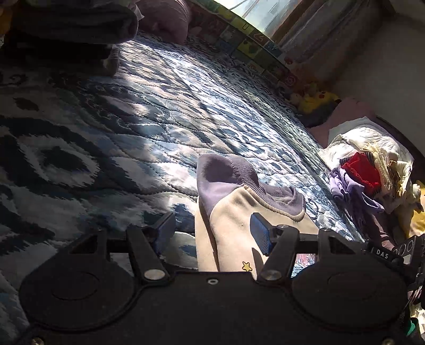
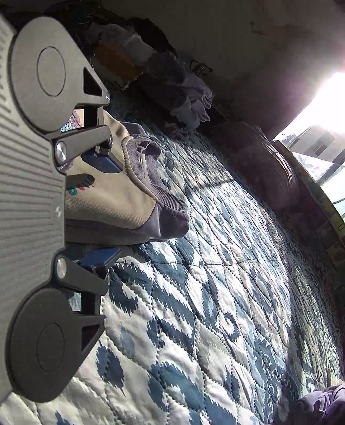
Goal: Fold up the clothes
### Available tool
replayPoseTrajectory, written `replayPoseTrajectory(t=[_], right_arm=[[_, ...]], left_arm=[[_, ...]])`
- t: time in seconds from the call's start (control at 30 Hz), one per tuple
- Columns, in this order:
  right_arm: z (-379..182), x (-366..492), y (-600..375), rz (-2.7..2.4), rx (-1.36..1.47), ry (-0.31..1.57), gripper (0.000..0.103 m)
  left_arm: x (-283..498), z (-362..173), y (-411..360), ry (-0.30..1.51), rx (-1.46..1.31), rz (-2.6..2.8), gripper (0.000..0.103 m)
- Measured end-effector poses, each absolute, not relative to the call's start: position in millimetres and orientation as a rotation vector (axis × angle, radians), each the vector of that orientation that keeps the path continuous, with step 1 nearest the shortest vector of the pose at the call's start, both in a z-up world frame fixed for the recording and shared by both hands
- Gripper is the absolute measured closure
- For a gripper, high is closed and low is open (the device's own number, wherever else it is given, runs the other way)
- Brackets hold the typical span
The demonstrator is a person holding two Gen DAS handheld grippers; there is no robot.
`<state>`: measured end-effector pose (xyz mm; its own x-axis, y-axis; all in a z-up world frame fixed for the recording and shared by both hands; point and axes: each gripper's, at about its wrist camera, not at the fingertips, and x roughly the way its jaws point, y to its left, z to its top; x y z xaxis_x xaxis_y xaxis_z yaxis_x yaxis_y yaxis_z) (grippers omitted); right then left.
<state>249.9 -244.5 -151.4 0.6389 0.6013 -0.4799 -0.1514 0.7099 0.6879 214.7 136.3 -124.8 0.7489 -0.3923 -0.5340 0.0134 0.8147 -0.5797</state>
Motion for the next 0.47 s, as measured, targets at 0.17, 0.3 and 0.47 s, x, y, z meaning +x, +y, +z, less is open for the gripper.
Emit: replayPoseTrajectory(t=[0.17,0.3,0.47], right_arm=[[-164.6,238.7,-238.8,0.466,0.794,0.751,0.040],[-175.2,253.7,-224.0,0.518,0.858,0.744,0.055],[-181.7,247.8,-226.6,0.534,0.931,0.728,0.080]], left_arm=[[219.0,-143.7,128.5,0.738,-0.756,-0.272,0.044],[224.3,-153.5,116.0,0.760,-0.840,-0.294,0.056],[212.4,-154.4,109.2,0.742,-0.909,-0.298,0.085]])
